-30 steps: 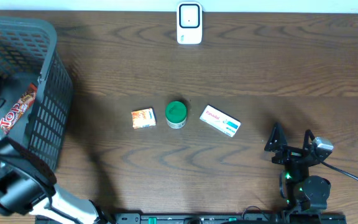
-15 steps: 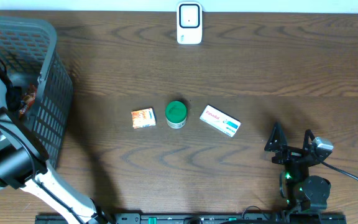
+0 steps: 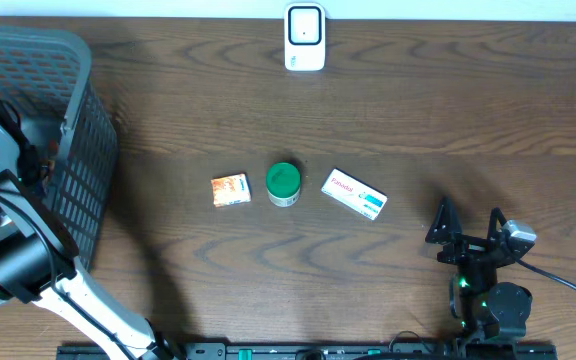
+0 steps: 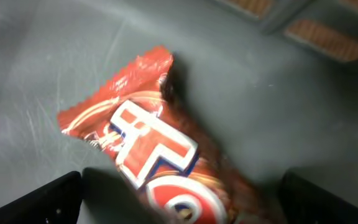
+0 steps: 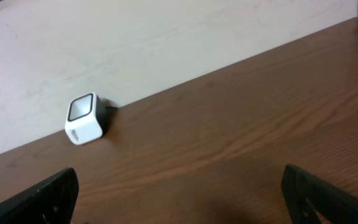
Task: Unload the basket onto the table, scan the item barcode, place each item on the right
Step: 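Reach into the basket and grasp the red Top chocolate bar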
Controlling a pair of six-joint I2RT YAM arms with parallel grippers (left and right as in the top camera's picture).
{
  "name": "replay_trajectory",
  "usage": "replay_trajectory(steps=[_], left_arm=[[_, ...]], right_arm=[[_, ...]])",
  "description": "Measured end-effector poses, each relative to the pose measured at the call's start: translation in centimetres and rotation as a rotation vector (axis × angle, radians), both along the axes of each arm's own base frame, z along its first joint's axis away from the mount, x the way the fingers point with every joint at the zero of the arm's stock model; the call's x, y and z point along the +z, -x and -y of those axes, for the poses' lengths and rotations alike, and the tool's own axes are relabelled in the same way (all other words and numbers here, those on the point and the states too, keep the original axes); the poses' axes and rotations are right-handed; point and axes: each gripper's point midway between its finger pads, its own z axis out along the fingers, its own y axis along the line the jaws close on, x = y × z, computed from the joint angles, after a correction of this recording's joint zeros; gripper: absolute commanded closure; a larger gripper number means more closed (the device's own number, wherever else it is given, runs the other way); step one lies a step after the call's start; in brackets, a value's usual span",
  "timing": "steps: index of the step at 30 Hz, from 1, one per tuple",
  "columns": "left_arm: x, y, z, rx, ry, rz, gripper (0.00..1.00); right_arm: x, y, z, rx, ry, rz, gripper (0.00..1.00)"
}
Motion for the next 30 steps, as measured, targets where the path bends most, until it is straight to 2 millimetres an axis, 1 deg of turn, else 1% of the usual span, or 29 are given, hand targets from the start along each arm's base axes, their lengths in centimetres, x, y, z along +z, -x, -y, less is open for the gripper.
replay_trajectory(steps=[2,3,6,7,9,10,12,14,17,19,21,23,24,27,28,30], left_arm=[[0.0,-0.1,-0.3,0.003,-0.021,0.006,0.0],[0.0,-0.2,-0.4,0.003,-0.03,0.008,0.05],[0.1,-0.1,-0.6,0.008,-0.049,0.008,0.32],[0.0,0.0,-0.6,0.002,-0.05,0.002,0.36],[0.0,0.0,-0.7,-0.003,-0.052,0.0,0.37],[0.0,0.0,-0.7,-0.01,-0.052,-0.002,0.49],[0.0,0.0,-0.6,-0.028,-0.048,-0.01,0.57],[0.0,-0.1,-0.7,-0.067,-0.046,-0.023,0.6],[0.2,-0.2,-0.6,-0.109,-0.041,-0.033,0.61],[0.3,0.2,-0.3,-0.144,-0.025,-0.051,0.65],[1.1,0.3,0.1,-0.177,-0.018,-0.049,0.71],[3.0,0.2,0.2,-0.203,-0.036,-0.024,0.71],[4.5,0.1,0.1,-0.218,-0.058,-0.002,0.71],[11.7,0.0,0.1,-0.261,-0.175,0.109,0.71],[13.9,0.2,0.2,-0.272,-0.209,0.142,0.71],[19.3,1.1,0.8,-0.283,-0.305,0.232,0.71]], right_arm=[[0.0,0.0,0.0,0.0,0.0,0.0,0.01],[0.0,0.0,0.0,0.0,0.0,0.0,0.01],[0.0,0.0,0.0,0.0,0.0,0.0,0.01],[0.0,0.0,0.0,0.0,0.0,0.0,0.01],[0.0,0.0,0.0,0.0,0.0,0.0,0.01],[0.0,0.0,0.0,0.0,0.0,0.0,0.01],[0.0,0.0,0.0,0.0,0.0,0.0,0.01],[0.0,0.0,0.0,0.0,0.0,0.0,0.01],[0.0,0.0,0.0,0.0,0.0,0.0,0.01],[0.0,0.0,0.0,0.0,0.0,0.0,0.01],[0.0,0.0,0.0,0.0,0.0,0.0,0.01],[0.0,0.0,0.0,0.0,0.0,0.0,0.01],[0.0,0.0,0.0,0.0,0.0,0.0,0.01],[0.0,0.0,0.0,0.0,0.0,0.0,0.01],[0.0,0.0,0.0,0.0,0.0,0.0,0.01],[0.0,0.0,0.0,0.0,0.0,0.0,0.01]])
